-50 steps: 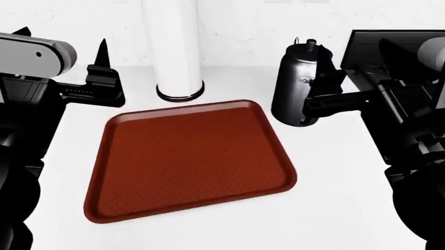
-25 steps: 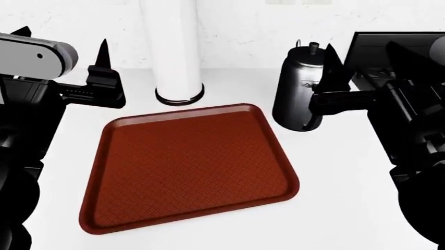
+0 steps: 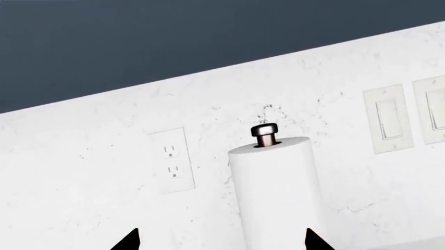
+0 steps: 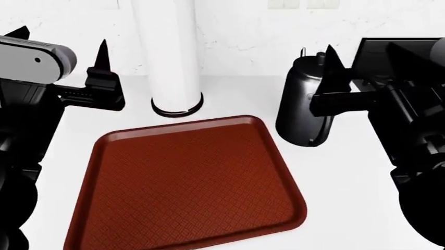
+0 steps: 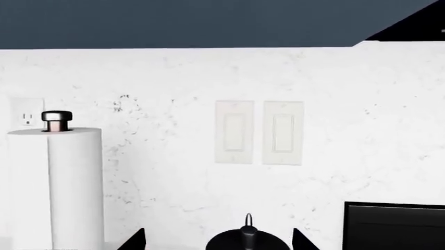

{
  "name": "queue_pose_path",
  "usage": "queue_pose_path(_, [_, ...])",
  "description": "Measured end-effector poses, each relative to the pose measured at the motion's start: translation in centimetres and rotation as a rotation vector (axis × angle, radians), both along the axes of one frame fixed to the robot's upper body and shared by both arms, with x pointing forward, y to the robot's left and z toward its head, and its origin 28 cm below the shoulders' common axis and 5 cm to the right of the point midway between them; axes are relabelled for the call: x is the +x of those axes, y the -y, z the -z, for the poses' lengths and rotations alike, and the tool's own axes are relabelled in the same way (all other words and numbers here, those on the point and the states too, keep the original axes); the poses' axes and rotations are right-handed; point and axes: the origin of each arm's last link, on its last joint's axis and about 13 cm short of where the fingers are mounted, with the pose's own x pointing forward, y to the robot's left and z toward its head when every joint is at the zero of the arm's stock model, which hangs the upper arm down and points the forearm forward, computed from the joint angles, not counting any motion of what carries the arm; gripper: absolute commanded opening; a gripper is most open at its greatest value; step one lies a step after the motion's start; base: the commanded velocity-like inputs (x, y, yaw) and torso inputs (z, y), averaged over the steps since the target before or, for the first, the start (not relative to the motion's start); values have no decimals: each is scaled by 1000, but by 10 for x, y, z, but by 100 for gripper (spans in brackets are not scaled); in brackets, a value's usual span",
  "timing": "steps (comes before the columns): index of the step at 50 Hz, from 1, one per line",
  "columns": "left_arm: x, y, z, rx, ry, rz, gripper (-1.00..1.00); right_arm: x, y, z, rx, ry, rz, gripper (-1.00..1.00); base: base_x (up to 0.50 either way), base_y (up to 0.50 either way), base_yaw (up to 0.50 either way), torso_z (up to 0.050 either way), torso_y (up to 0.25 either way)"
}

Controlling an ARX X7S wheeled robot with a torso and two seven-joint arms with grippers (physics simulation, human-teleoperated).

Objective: Pick the kettle from the counter and place it on the tray. Then pick the mug from the cabinet and place it on the tray. Then close the cabinet doors.

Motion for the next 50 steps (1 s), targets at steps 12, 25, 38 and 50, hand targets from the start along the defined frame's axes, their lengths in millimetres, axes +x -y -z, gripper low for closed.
queue_pose_path(12, [2, 1, 2, 1, -1, 2, 100, 11, 0, -8, -6, -85, 41, 100, 0, 0, 0, 0, 0])
queue_pose_path(25, [4, 2, 4, 5, 0, 6, 100, 43, -3, -10, 38, -249, 43, 100, 0, 0, 0, 0, 0])
queue_pose_path(38, [6, 3, 8, 7, -6, 8, 100, 48, -4, -1, 76, -394, 54, 100, 0, 0, 0, 0, 0])
queue_pose_path(50, [7, 3, 10, 7, -10, 10, 100, 49, -7, 16, 64, -478, 76, 100, 0, 0, 0, 0, 0])
